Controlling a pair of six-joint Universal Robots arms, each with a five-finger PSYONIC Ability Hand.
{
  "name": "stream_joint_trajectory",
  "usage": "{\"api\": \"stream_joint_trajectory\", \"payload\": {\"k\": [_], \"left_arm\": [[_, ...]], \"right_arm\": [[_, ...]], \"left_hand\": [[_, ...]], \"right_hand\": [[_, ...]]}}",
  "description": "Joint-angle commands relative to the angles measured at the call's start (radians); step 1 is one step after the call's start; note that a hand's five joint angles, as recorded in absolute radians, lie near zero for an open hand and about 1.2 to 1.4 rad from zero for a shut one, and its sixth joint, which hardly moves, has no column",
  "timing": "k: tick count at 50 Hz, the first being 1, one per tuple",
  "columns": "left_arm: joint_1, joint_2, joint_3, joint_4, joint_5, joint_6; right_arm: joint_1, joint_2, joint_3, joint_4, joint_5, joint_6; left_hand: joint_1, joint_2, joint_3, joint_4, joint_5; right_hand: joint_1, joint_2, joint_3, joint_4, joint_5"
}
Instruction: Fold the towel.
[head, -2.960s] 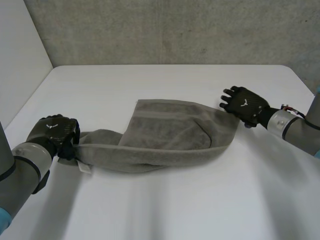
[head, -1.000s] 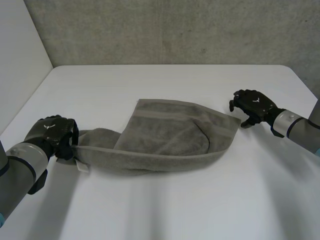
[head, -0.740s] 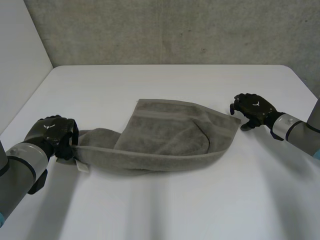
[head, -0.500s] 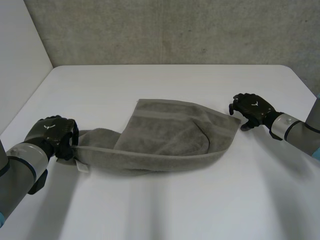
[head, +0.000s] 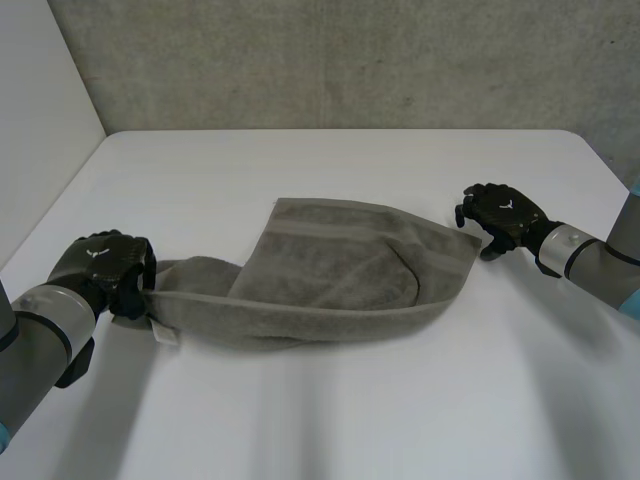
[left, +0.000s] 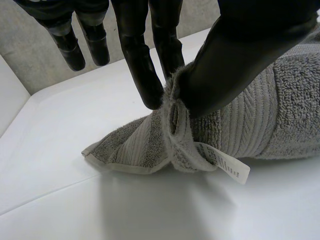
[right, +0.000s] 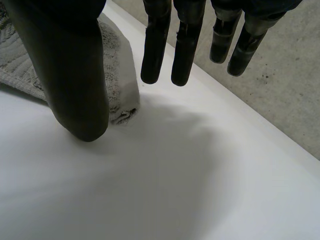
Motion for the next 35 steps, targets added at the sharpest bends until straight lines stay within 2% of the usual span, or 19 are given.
{"api": "stream_joint_trajectory", "payload": {"k": [1,19,35], "left_arm": [[0.0,0.0,0.001,0.0,0.0,0.0],[-0.005,-0.002,-0.001,0.0,0.0,0.0],[-0.009,-0.005,-0.001,0.003,0.0,0.0]], "right_arm": [[0.002,-0.002,0.002,0.0,0.0,0.0],[0.003,0.011,-0.002,-0.004,0.0,-0.001],[0.005,0.035,-0.031,0.005,-0.002,-0.001]], "left_hand": [[-0.018,-0.013,-0.043,-0.05,-0.019],[-0.018,-0.013,-0.043,-0.05,-0.019],[-0.018,-0.013,-0.043,-0.05,-0.019]], "right_hand": [[0.024,0.022,-0.007,-0.06,0.005],[0.044,0.042,-0.007,-0.06,0.026],[0.247,0.245,-0.007,-0.06,0.229]]}}
